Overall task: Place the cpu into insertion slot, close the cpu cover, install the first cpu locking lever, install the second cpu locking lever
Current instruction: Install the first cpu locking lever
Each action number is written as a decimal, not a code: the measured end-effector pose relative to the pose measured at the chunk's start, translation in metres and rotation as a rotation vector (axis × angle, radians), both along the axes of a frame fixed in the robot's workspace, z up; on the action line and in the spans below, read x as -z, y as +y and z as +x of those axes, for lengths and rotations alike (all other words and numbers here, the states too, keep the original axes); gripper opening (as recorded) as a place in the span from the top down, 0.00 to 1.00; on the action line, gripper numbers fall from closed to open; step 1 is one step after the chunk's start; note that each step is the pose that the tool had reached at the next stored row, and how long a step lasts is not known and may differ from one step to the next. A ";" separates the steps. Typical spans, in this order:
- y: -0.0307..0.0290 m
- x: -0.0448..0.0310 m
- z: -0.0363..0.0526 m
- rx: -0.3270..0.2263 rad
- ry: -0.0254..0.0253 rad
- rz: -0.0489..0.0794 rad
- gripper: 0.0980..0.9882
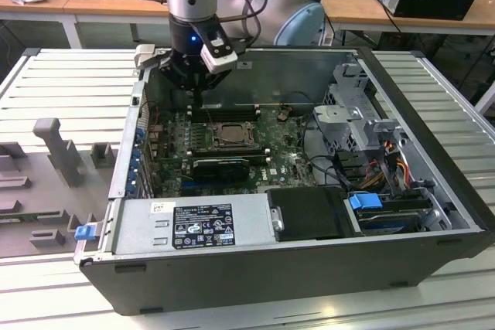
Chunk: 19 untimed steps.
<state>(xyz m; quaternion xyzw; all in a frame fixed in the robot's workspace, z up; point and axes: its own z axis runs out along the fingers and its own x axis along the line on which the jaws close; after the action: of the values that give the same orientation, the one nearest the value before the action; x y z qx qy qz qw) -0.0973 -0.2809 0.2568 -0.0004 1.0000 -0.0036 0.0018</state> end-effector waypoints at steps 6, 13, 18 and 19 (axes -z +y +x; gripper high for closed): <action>0.0000 0.0001 0.0179 0.000 0.0000 0.000 0.99; 0.0000 0.0011 0.0289 0.000 0.0000 0.000 0.99; -0.0001 0.0016 0.0341 -0.001 -0.0005 0.019 0.99; -0.0001 0.0016 0.0343 -0.001 -0.0007 0.030 0.99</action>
<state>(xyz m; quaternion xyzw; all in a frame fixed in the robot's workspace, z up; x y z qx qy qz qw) -0.0630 -0.2810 0.2552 -0.0008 0.9999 0.0115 0.0022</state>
